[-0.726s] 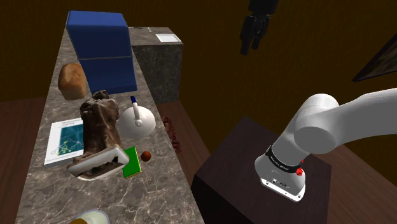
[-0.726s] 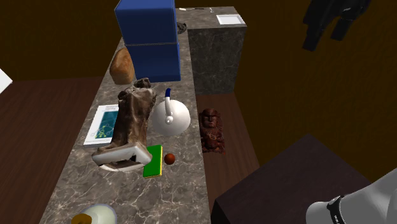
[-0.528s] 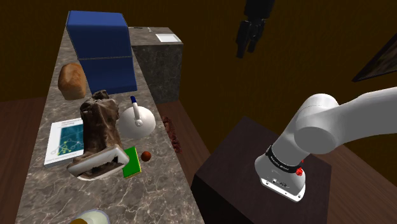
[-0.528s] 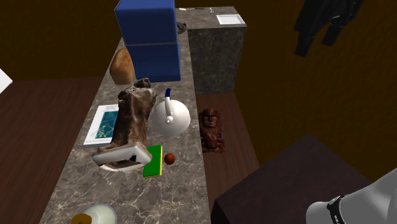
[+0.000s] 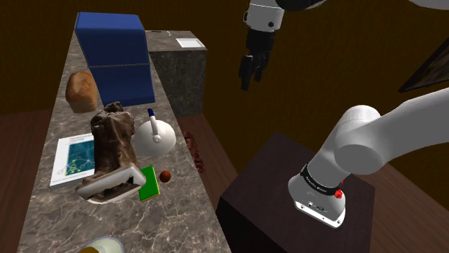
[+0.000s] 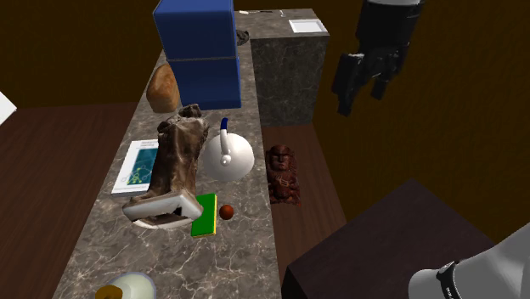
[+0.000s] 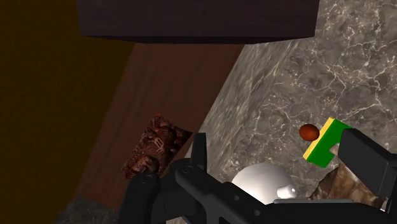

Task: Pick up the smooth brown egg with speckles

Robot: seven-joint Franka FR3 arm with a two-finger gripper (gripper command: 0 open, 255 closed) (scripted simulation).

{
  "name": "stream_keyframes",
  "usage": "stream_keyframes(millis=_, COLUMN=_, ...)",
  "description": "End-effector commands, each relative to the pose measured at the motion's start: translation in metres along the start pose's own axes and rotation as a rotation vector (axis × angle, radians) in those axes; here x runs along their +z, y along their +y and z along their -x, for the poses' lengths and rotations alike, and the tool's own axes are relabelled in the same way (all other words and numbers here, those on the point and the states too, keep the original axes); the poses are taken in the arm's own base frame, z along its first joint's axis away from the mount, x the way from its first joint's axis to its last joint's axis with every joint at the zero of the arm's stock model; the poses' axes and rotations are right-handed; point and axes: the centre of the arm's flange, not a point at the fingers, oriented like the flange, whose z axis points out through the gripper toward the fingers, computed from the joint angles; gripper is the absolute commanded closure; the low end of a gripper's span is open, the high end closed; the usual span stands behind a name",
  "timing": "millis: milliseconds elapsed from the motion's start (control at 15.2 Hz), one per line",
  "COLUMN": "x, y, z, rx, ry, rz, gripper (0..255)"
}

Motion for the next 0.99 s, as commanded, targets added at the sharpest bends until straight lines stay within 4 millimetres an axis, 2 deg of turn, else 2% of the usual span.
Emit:
stream_keyframes(millis=0, x=0.020, y=-0.012, z=-0.012, rx=-0.015, ry=0.000, rz=-0.001, gripper=0)
stream_keyframes(millis=924, x=0.165, y=-0.090, z=-0.099, rx=-0.121, ry=-0.010, rz=-0.002, gripper=0)
